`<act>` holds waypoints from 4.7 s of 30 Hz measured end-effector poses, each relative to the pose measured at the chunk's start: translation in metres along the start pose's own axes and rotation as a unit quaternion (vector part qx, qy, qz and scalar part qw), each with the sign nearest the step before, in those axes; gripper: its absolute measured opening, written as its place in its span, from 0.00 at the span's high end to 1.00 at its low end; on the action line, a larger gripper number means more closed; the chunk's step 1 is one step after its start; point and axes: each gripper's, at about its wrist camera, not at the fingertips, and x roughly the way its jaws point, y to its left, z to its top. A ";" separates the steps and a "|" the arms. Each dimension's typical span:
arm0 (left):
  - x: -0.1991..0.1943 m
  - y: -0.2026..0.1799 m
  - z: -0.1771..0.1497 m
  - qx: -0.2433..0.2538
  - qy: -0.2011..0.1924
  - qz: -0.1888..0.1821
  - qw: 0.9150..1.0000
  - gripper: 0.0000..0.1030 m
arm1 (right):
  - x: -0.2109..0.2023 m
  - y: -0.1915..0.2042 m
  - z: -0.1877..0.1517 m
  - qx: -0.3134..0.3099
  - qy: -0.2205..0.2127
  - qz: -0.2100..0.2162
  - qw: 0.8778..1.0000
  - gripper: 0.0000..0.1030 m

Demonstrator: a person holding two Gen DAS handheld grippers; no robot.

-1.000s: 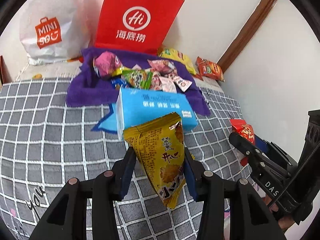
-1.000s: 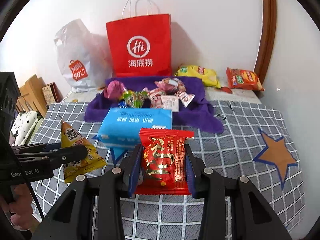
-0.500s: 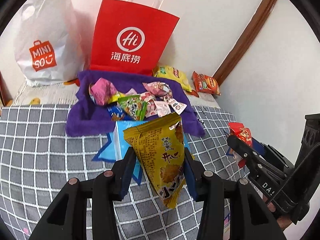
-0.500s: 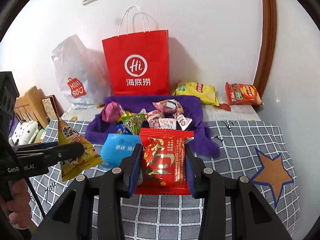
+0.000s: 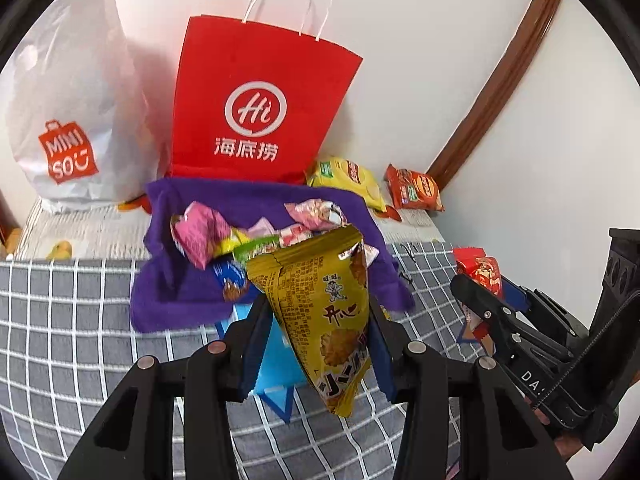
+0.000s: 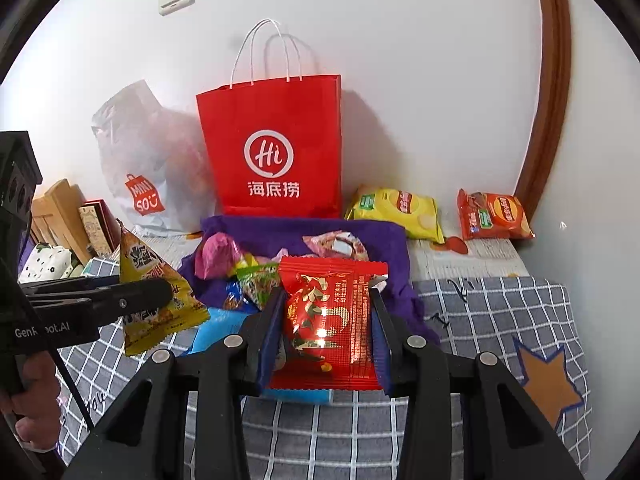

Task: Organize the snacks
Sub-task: 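Carry the yellow bag with the left tool while the right carries the red packet over the towel, then open both tools to drop the yellow bag and red packet on the towel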

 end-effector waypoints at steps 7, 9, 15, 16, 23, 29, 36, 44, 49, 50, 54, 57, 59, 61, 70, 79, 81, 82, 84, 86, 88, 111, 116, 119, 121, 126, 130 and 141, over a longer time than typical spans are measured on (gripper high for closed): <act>0.010 0.007 0.020 0.009 -0.007 0.002 1.000 0.58 | 0.018 0.002 0.020 -0.007 -0.006 0.000 1.000 0.62; 0.012 0.010 0.024 0.007 -0.010 0.005 1.000 0.58 | 0.024 0.003 0.026 -0.009 -0.007 0.001 1.000 0.62; 0.021 0.023 0.033 -0.005 -0.008 0.009 1.000 0.58 | 0.035 0.003 0.035 -0.009 -0.012 0.002 1.000 0.62; 0.023 0.025 0.034 -0.007 -0.006 0.010 1.000 0.58 | 0.036 0.003 0.036 -0.009 -0.012 0.002 1.000 0.62; 0.035 0.033 0.047 -0.010 -0.003 0.015 1.000 0.58 | 0.052 -0.002 0.047 -0.004 -0.010 0.005 1.000 0.62; 0.042 0.038 0.062 -0.015 -0.008 0.012 1.000 0.58 | 0.068 -0.006 0.056 -0.007 -0.007 0.005 1.000 0.62; 0.053 0.038 0.086 -0.001 -0.020 0.016 1.000 0.58 | 0.090 -0.012 0.072 0.007 0.000 0.013 1.000 0.62; 0.078 0.057 0.101 -0.007 -0.005 0.023 1.000 0.58 | 0.122 -0.012 0.085 0.011 0.008 0.020 1.000 0.62; 0.089 0.082 0.109 -0.029 0.006 0.044 0.999 0.58 | 0.149 -0.013 0.086 0.009 0.023 0.027 0.999 0.62; 0.091 0.088 0.111 -0.037 0.009 0.045 0.998 0.58 | 0.153 -0.013 0.084 0.007 0.027 0.026 0.999 0.62; 0.098 0.107 0.109 -0.061 0.019 0.041 0.997 0.58 | 0.171 -0.020 0.076 0.001 0.050 0.028 0.998 0.62; 0.100 0.115 0.108 -0.072 0.022 0.043 0.996 0.58 | 0.184 -0.025 0.073 0.001 0.068 0.026 0.997 0.62; 0.102 0.118 0.107 -0.075 0.025 0.038 0.996 0.58 | 0.191 -0.026 0.069 -0.005 0.083 0.027 0.996 0.62; 0.106 0.116 0.105 -0.076 0.030 0.031 0.996 0.58 | 0.197 -0.027 0.066 -0.012 0.095 0.026 0.995 0.62; 0.128 0.096 0.099 -0.054 0.054 0.011 0.997 0.57 | 0.216 -0.026 0.055 -0.022 0.131 0.029 0.991 0.62; 0.143 0.090 0.093 -0.046 0.077 0.020 0.996 0.57 | 0.226 -0.014 0.046 -0.043 0.151 0.028 0.987 0.61; 0.145 0.089 0.092 -0.041 0.081 0.023 0.996 0.57 | 0.227 -0.011 0.045 -0.047 0.153 0.025 0.987 0.61; 0.146 0.088 0.092 -0.040 0.082 0.023 0.996 0.57 | 0.228 -0.011 0.044 -0.048 0.153 0.022 0.987 0.61; 0.147 0.088 0.092 -0.039 0.086 0.024 0.995 0.57 | 0.230 -0.011 0.043 -0.051 0.154 0.016 0.987 0.61; 0.149 0.087 0.091 -0.036 0.089 0.026 0.995 0.57 | 0.232 -0.012 0.042 -0.051 0.157 0.012 0.986 0.61; 0.152 0.086 0.090 -0.035 0.091 0.028 0.995 0.57 | 0.234 -0.013 0.042 -0.048 0.161 0.014 0.986 0.61; 0.169 0.076 0.087 -0.030 0.099 0.035 0.994 0.58 | 0.241 -0.013 0.040 -0.057 0.167 0.003 0.984 0.53; 0.167 0.079 0.087 -0.035 0.101 0.028 0.994 0.55 | 0.235 -0.012 0.043 -0.064 0.157 0.000 0.985 0.46; 0.167 0.078 0.087 -0.036 0.103 0.021 0.994 0.48 | 0.230 -0.010 0.045 -0.070 0.148 0.002 0.987 0.43; 0.166 0.075 0.087 -0.031 0.100 0.026 0.994 0.47 | 0.227 -0.009 0.046 -0.068 0.143 0.007 0.987 0.41; 0.161 0.069 0.089 -0.028 0.092 0.016 0.995 0.38 | 0.219 -0.009 0.051 -0.064 0.132 0.017 0.989 0.39; 0.156 0.067 0.091 -0.030 0.085 0.010 0.996 0.35 | 0.214 -0.012 0.054 -0.057 0.125 0.014 0.990 0.38; 0.138 0.062 0.095 -0.013 0.066 0.055 0.996 0.35 | 0.197 -0.023 0.065 -0.032 0.108 0.003 0.994 0.38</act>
